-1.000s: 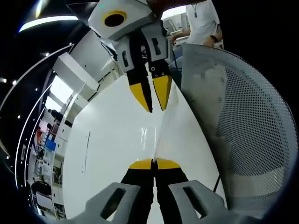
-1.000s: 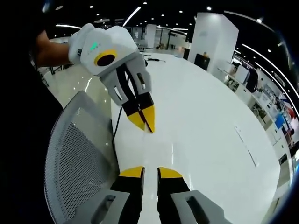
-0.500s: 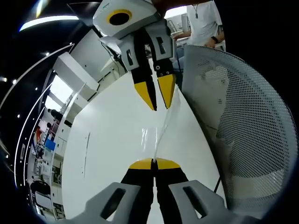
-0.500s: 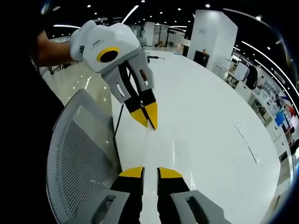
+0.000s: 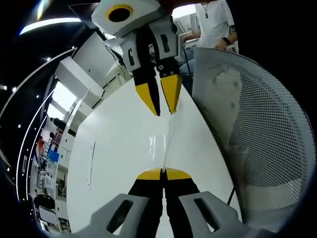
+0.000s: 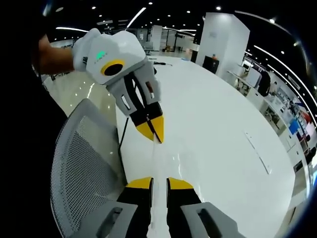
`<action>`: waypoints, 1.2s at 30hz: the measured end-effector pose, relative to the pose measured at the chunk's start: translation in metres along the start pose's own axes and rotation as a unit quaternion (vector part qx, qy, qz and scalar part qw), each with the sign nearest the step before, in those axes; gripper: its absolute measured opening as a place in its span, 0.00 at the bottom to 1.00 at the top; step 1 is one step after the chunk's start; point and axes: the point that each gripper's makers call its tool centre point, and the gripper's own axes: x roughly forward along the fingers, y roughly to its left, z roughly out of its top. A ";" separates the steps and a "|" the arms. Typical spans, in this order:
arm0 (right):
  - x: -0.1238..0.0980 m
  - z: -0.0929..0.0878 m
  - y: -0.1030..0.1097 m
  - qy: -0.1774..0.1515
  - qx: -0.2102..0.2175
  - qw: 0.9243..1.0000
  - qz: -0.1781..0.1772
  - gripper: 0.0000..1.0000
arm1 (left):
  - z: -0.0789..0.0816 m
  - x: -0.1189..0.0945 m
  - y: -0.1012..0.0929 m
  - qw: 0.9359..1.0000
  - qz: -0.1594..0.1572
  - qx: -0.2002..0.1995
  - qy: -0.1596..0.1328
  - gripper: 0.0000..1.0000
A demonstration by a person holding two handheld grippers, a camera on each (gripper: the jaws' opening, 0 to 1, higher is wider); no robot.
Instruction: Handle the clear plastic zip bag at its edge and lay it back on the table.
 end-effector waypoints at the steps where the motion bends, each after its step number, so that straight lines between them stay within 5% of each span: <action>1: 0.000 -0.001 -0.001 0.001 0.001 1.000 -0.001 0.07 | 0.001 0.000 0.000 1.000 0.000 0.000 -0.001 0.00; 36: 0.016 -0.015 0.002 0.021 0.026 0.999 0.006 0.00 | 0.014 0.002 0.004 1.000 -0.005 0.009 -0.017 0.00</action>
